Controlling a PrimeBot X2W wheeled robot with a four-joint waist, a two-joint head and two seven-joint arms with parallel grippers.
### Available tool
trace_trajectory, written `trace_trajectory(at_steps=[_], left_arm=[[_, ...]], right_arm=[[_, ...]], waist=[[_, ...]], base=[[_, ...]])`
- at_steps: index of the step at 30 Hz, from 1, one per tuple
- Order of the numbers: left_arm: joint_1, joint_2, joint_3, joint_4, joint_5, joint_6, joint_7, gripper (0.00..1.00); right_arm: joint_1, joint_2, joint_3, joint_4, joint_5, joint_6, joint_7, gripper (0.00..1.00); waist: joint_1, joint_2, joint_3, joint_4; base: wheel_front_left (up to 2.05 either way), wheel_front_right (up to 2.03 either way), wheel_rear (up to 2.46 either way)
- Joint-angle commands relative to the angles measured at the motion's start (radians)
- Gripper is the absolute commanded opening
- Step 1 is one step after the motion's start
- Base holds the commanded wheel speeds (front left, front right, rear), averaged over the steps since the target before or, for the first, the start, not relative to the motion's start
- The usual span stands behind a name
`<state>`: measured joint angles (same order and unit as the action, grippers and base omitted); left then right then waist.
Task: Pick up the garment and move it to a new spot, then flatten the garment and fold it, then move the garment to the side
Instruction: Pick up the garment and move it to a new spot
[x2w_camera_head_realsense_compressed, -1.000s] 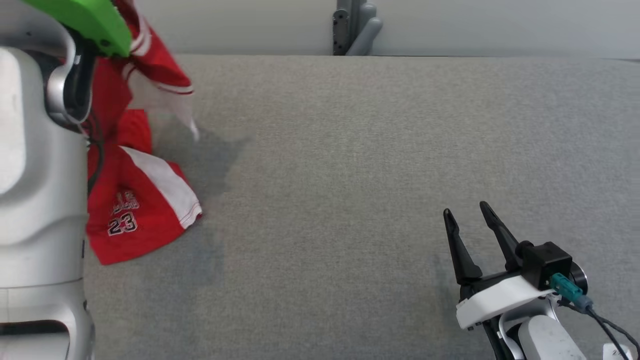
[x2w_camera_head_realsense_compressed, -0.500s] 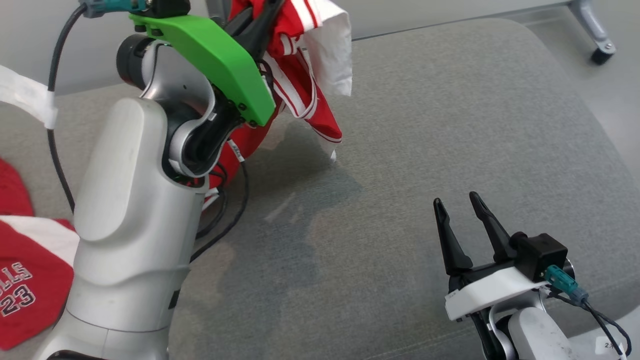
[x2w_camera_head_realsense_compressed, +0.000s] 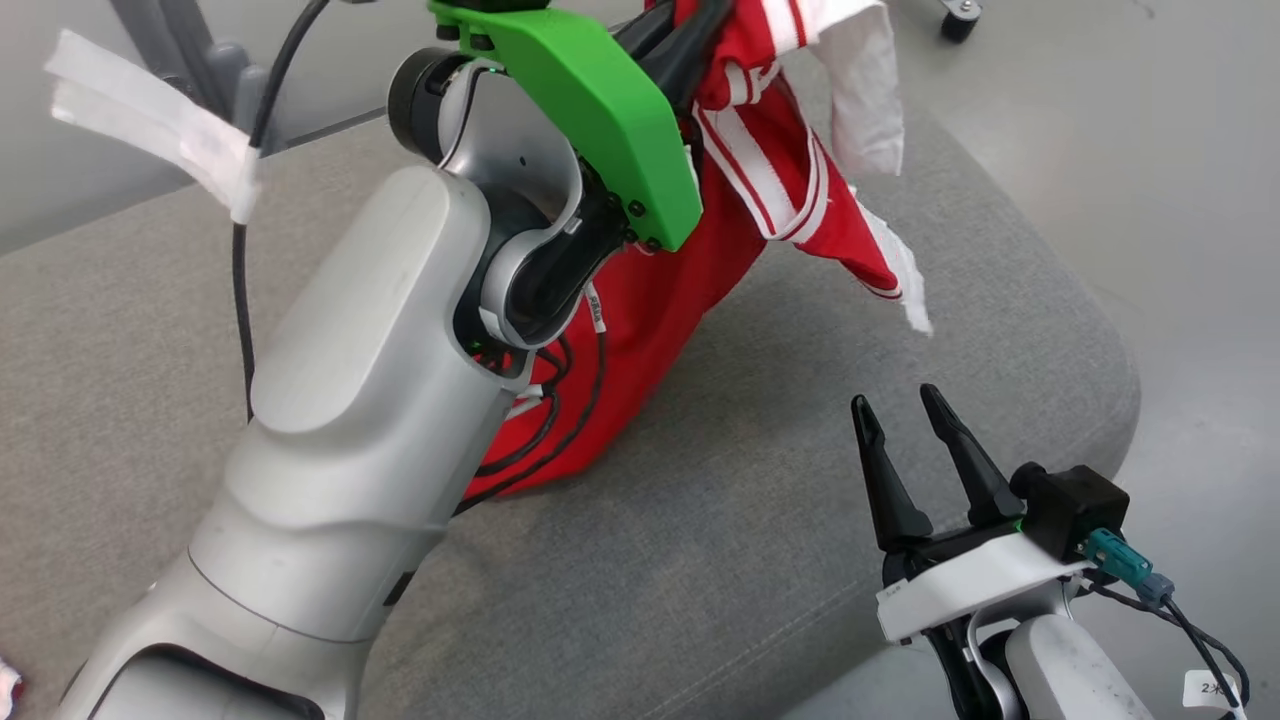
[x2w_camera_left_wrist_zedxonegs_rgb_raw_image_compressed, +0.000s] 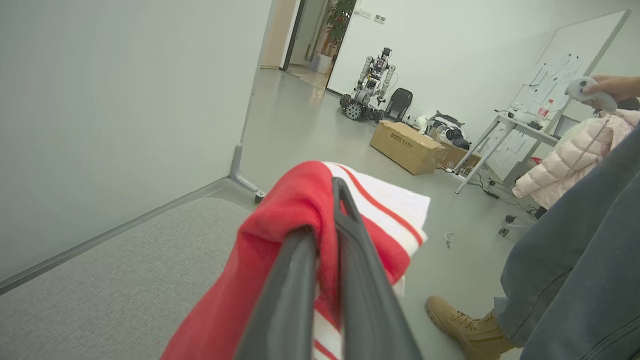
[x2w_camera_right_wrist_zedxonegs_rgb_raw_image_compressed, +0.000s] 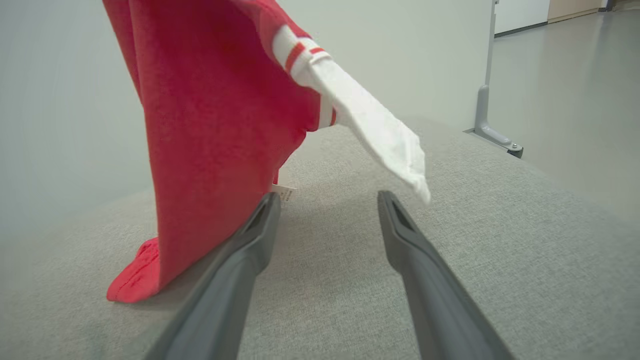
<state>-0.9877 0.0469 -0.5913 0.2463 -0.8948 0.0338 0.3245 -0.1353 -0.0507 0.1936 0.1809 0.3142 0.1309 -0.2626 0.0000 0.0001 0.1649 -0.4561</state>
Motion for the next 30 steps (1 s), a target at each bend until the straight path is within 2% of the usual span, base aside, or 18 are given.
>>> trace_trajectory(at_steps=[1,8,13,19,20,21,24,30], left_arm=[[0.005,0.007,0.003,0.025,0.004,0.006,-0.011,0.0],[0.059,0.029,0.021,0.208,0.0,0.011,-0.06,0.0],[0.074,0.014,0.007,0.327,-0.01,-0.03,-0.136,0.0],[0.058,0.004,-0.037,0.45,-0.049,-0.086,-0.278,0.02],[0.054,0.004,-0.053,0.471,-0.049,-0.089,-0.302,0.7],[0.052,0.005,-0.062,0.495,-0.056,-0.084,-0.327,1.0],[0.046,0.004,-0.111,0.548,-0.062,-0.089,-0.372,1.0],[0.056,0.005,-0.223,0.578,-0.04,-0.11,-0.379,1.0]], right_arm=[[0.004,0.0,0.002,-0.003,0.005,0.0,-0.003,1.0],[-0.019,0.0,0.008,0.0,0.005,0.0,-0.003,1.0],[-0.046,0.0,0.021,-0.004,0.011,0.0,-0.003,1.0],[-0.079,0.0,0.069,-0.006,0.025,0.0,-0.003,1.0],[-0.082,0.0,0.076,-0.005,0.027,0.0,-0.003,1.0],[-0.083,-0.001,0.082,-0.005,0.029,0.0,-0.003,1.0],[-0.081,-0.001,0.092,-0.003,0.026,0.0,-0.003,1.0],[-0.052,-0.001,0.081,0.009,0.001,0.0,-0.003,1.0]], waist=[[0.0,-0.0001,0.017,-0.043],[0.0,-0.0001,0.042,-0.035],[0.0,-0.0001,0.075,-0.017],[0.0,-0.0001,0.103,-0.009],[0.0,-0.0001,0.104,-0.009],[0.0,-0.0001,0.105,-0.008],[0.0,-0.0001,0.1,0.0],[0.0,-0.0001,0.075,0.032]], base=[[0.0,0.0,0.0],[0.0,0.0,0.0],[0.0,0.0,0.0],[0.0,0.0,0.0],[0.0,0.0,0.0],[0.0,0.0,0.0],[0.0,0.0,0.0],[0.0,0.0,0.0]])
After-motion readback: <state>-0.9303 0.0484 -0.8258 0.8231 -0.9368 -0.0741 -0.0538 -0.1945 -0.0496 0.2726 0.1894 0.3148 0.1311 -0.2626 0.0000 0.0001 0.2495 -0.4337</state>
